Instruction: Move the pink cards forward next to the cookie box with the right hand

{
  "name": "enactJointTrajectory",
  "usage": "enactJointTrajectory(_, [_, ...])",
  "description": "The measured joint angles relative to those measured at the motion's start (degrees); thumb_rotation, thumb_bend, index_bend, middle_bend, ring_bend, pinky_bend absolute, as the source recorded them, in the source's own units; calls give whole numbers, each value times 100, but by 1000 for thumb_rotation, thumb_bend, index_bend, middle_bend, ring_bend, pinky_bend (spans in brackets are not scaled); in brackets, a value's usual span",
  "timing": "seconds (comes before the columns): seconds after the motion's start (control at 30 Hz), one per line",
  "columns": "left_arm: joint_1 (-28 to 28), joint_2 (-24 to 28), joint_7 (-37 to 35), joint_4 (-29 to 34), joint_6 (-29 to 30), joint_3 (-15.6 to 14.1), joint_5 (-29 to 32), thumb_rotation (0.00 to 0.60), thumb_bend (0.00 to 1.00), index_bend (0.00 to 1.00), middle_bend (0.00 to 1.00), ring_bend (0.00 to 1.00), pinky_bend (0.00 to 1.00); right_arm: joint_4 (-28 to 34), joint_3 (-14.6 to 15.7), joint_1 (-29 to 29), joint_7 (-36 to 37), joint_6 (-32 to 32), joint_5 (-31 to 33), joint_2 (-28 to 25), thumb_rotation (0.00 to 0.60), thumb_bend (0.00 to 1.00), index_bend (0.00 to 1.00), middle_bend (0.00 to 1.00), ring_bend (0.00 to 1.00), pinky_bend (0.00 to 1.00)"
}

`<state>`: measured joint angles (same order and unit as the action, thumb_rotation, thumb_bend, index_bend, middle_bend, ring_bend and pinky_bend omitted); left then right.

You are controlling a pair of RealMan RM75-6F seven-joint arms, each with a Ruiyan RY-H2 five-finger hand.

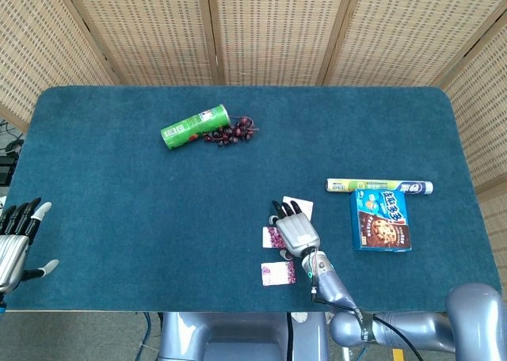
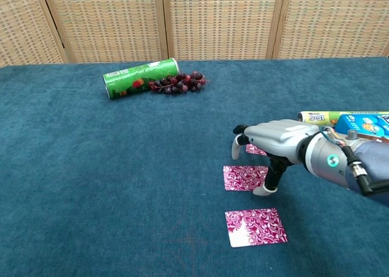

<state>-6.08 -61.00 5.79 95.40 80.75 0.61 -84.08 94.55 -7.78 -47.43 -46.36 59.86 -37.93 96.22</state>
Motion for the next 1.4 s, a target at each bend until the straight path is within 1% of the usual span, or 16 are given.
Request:
enactJointTrajectory(0.1, [0,-4,11,-1,2,2,4,600,6,0,0,0,0,-80,-13,-28,40,-10,80,38,600,311,263,0,0,0])
enactJointTrajectory(0.5, [-4,-3,17,6,-1,5,10,600,7,0,0,0,0,-270,49,-118,86,-57,271,108,600,311,263,0,0,0])
enactJointTrajectory(0.83, [-3,-5,24,3,0,3,9,600,6,0,0,0,0,-350,142,-111,192,-69,170,137,600,311,263,0,0,0])
enactJointTrajectory(1.23, [-1,-12,48,4,5,6,18,600,6,0,0,0,0,-166,235,-78,304,-53,-24,57,600,311,263,0,0,0])
enactJointTrajectory(1.4, [-1,-12,42,1,5,4,16,600,6,0,0,0,0,-201,267,-83,303,-42,-59,91,600,311,263,0,0,0])
